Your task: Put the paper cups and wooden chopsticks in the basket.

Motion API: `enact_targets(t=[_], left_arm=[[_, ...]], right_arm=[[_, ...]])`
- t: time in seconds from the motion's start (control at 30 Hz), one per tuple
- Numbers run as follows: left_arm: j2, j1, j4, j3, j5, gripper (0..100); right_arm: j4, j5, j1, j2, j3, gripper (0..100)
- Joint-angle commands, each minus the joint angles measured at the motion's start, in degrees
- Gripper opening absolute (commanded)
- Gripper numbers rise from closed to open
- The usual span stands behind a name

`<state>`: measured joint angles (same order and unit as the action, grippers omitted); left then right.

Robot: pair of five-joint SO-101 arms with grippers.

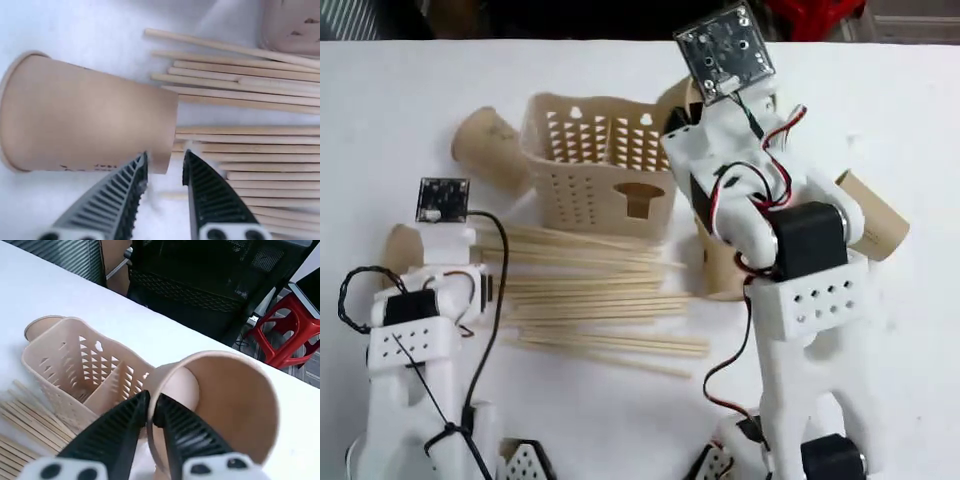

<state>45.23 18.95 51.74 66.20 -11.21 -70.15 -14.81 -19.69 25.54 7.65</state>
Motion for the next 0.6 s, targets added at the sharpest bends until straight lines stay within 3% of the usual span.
enact_targets(t=[0.0, 0.57], left_arm=[[1.3, -1.2, -0.9, -0.1, -0.6, 13], [1.2, -1.2, -1.1, 0.8, -0.6, 13]], right_arm=[[2.8, 0.4, -2.2, -0.8, 1.3, 1.6], [3.7, -0.1, -8.0, -3.2, 1.1, 1.7]])
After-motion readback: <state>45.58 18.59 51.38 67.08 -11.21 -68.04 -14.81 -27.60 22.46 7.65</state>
